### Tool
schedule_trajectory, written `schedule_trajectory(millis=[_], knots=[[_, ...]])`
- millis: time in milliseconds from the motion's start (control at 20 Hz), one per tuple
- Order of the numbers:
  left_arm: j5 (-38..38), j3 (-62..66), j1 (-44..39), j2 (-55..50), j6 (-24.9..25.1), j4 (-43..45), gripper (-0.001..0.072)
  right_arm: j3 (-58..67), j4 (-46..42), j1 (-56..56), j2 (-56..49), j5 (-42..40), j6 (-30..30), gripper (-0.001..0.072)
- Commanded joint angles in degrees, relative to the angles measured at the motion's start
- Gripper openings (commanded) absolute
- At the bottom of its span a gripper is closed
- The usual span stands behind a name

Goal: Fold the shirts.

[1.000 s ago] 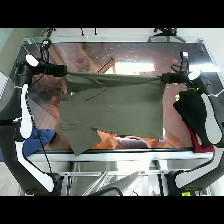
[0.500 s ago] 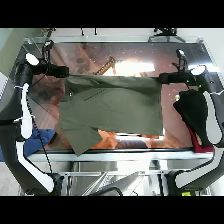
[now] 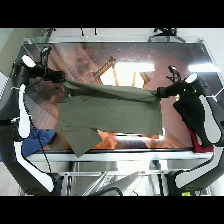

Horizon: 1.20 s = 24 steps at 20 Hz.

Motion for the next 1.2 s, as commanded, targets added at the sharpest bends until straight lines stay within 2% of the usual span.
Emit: schedule_trajectory(millis=[0, 650, 700, 750, 800, 900, 1000, 1150], knots=[[1.66, -4.22, 0.24, -0.04, 0.55, 1.57, 0.0018, -1.66, -0.76, 0.09, -0.02, -2.95, 0.35, 0.0016], [2.54, -11.65, 0.07, 0.00, 0.57, 3.65, 0.0021, -1.70, -0.81, 0.02, -0.20, -6.03, 0.15, 0.0019], [2.16, -11.54, 0.07, 0.00, 0.57, 3.65, 0.0023, -1.70, -0.79, 0.02, -0.20, -5.95, 0.20, 0.0058], [0.68, -10.71, 0.09, -0.02, 0.52, 3.67, 0.0233, -1.68, -0.81, -0.04, -0.13, -5.88, 0.22, 0.0300], [-1.16, -9.25, 0.33, 0.00, -0.68, 3.72, 0.0714, -1.68, -0.81, -0.37, 0.26, -5.42, 0.48, 0.0479], [-8.35, -3.72, 1.60, 0.00, -5.27, 3.65, 0.0689, -1.62, -1.55, -2.08, 2.69, -2.91, 3.45, 0.0482], [-17.73, 0.44, 3.06, 0.44, -7.10, 3.58, 0.0688, -1.73, -1.22, -5.62, 5.66, 2.23, 4.98, 0.0483], [-21.86, -8.98, 5.49, 6.75, -11.54, 1.11, 0.0688, -5.29, 0.50, -11.65, 9.18, 17.18, 5.62, 0.0481]])
